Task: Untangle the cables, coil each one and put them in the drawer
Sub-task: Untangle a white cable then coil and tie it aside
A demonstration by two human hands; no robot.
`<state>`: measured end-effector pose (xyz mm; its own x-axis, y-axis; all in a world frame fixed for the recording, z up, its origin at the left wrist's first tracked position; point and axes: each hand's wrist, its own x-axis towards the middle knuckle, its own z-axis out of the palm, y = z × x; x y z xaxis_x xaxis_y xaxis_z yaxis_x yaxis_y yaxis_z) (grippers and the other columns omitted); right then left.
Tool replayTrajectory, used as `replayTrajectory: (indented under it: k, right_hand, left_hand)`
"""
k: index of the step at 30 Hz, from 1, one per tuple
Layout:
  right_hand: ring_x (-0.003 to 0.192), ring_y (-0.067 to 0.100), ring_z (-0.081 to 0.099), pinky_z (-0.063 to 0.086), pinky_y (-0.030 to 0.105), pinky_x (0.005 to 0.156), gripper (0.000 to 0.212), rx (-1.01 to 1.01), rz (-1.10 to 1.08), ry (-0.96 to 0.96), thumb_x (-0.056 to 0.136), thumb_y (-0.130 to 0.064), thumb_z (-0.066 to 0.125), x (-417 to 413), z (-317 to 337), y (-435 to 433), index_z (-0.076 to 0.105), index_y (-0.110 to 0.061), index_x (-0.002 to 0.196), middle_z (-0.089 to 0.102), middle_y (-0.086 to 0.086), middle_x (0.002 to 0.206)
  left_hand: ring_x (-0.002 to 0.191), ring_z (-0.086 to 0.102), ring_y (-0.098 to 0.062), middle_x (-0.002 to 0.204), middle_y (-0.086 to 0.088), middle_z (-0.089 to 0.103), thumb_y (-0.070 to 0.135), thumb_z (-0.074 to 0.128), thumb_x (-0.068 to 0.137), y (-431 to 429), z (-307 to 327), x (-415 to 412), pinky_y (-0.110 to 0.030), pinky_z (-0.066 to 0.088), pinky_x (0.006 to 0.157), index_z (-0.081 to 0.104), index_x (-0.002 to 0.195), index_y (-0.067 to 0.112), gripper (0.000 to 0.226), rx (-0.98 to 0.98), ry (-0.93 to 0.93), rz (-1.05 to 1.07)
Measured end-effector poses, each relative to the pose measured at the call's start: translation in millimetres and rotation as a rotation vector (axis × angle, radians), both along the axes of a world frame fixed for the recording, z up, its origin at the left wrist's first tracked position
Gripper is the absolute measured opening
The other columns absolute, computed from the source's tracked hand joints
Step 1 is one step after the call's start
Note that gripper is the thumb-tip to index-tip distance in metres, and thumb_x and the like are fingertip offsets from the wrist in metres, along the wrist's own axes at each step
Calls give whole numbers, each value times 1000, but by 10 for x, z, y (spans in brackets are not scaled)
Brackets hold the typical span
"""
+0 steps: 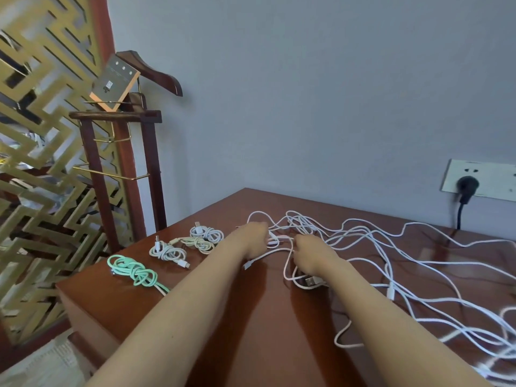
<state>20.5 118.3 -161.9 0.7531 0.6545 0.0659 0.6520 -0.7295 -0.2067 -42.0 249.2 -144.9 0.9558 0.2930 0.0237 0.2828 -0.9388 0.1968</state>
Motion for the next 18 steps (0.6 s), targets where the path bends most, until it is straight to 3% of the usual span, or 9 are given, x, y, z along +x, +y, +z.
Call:
replayTrajectory:
  k: [3,6,9,11,13,15,18]
  right_hand:
    - [101,30,56,45,33,84,19,221,-6,63,87,-13,44,46,59,-52,60,-6,95,62,13,106]
    - [74,26,53,35,30,60,22,505,-46,170,87,-6,43,26,230,-186,62,0,78,60,13,76]
    - [50,17,55,40,22,49,30,834,-48,470,86,-2,40,-39,456,-371,61,-6,64,61,6,58]
    - [46,14,61,49,17,52,26,956,10,675,88,-4,45,-111,600,-534,62,-8,69,65,6,56]
    - [60,16,64,50,23,69,18,917,60,722,89,-18,53,-123,678,-714,66,-10,79,69,8,68]
    - [72,14,63,47,23,76,17,819,86,679,87,-26,60,-95,689,-882,70,-13,86,70,3,79]
    - [70,5,63,46,19,75,6,674,74,543,83,-13,65,-67,687,-1106,71,-14,80,70,-7,75]
  left_hand:
    - [83,51,-25,98,-12,59,1,38,87,-82,191,35,-27,38,65,45,94,13,16,-250,-136,-24]
    - [58,57,-11,72,-3,57,-8,36,82,-234,379,60,-14,43,49,50,94,12,28,-497,-201,-57]
    - [47,56,-5,71,-4,56,-10,38,85,-445,508,127,-13,45,47,53,87,11,26,-726,-277,-67]
    - [41,52,-3,66,-3,52,-10,45,86,-572,573,185,-13,40,43,50,74,14,27,-818,-335,-69]
    - [54,50,-14,64,-6,49,-7,48,86,-703,628,258,-20,36,53,46,65,14,30,-842,-344,-94]
    - [65,51,-22,73,-18,56,-4,43,92,-850,687,311,-27,40,60,43,66,10,29,-893,-326,-111]
    - [59,64,-20,104,-30,60,-6,29,97,-1126,822,292,-26,53,50,44,101,-2,17,-1166,-346,-137]
